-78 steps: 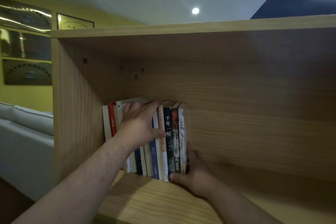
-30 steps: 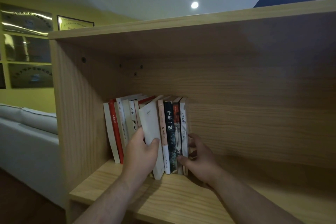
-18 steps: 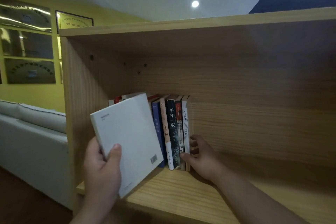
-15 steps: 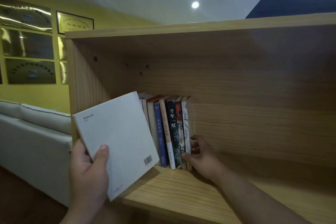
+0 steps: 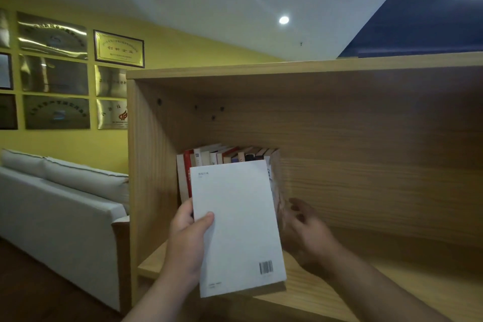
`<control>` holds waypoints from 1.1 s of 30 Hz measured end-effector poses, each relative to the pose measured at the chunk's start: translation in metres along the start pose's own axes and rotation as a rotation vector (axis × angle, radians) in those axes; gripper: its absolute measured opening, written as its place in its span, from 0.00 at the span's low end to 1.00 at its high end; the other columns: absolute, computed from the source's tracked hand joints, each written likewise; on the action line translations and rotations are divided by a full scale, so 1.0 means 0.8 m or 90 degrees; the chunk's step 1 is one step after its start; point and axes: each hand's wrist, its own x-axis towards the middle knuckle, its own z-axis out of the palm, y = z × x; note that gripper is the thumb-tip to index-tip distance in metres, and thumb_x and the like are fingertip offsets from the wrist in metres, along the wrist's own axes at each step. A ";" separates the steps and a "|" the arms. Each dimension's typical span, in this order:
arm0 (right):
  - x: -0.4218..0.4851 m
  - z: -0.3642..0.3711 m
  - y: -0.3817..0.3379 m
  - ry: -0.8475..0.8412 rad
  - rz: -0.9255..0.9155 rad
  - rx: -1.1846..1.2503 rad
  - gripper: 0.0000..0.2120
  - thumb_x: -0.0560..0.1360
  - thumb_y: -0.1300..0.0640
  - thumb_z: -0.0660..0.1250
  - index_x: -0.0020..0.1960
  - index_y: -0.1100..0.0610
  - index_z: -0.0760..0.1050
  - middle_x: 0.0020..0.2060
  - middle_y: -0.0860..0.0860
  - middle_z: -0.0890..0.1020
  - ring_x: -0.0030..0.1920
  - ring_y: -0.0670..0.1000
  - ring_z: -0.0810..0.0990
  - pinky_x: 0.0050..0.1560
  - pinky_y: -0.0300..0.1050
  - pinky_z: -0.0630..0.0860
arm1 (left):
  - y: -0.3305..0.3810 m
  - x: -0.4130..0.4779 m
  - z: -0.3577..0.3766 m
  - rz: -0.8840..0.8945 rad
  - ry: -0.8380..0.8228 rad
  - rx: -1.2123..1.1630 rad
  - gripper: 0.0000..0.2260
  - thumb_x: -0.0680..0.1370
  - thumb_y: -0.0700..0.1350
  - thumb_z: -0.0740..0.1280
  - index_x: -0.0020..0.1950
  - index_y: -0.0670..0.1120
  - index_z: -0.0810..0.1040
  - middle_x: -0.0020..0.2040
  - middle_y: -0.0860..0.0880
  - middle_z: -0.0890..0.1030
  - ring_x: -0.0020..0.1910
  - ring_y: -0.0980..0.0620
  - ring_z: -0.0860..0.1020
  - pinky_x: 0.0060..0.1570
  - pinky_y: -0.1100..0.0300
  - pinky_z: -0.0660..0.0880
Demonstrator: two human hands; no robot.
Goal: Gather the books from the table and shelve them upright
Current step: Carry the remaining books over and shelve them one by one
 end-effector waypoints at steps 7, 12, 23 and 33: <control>-0.051 -0.035 -0.012 -0.121 0.106 0.163 0.16 0.80 0.49 0.67 0.63 0.58 0.78 0.54 0.59 0.86 0.54 0.63 0.85 0.57 0.62 0.81 | -0.018 -0.002 0.075 -0.076 -0.076 -0.007 0.08 0.83 0.42 0.61 0.58 0.54 0.75 0.54 0.48 0.83 0.52 0.44 0.83 0.53 0.41 0.80; -0.067 -0.055 -0.002 0.003 0.089 0.198 0.15 0.78 0.60 0.70 0.64 0.55 0.77 0.52 0.57 0.87 0.52 0.61 0.87 0.49 0.60 0.84 | -0.059 0.030 0.066 0.112 -0.118 0.376 0.14 0.81 0.55 0.63 0.66 0.57 0.71 0.66 0.52 0.75 0.66 0.49 0.74 0.64 0.48 0.75; -0.036 -0.078 -0.021 0.258 -0.074 -0.074 0.09 0.78 0.66 0.67 0.57 0.58 0.76 0.42 0.49 0.83 0.41 0.49 0.81 0.45 0.48 0.81 | -0.097 0.063 0.034 0.140 -0.170 0.767 0.50 0.73 0.59 0.70 0.79 0.60 0.32 0.78 0.51 0.26 0.78 0.47 0.31 0.77 0.45 0.39; -0.011 0.016 0.000 0.061 -0.080 -0.115 0.18 0.80 0.64 0.66 0.55 0.39 0.73 0.48 0.43 0.83 0.48 0.37 0.83 0.43 0.32 0.80 | -0.098 0.064 0.034 0.133 -0.164 0.735 0.48 0.74 0.59 0.70 0.79 0.63 0.35 0.78 0.54 0.27 0.78 0.49 0.31 0.77 0.46 0.40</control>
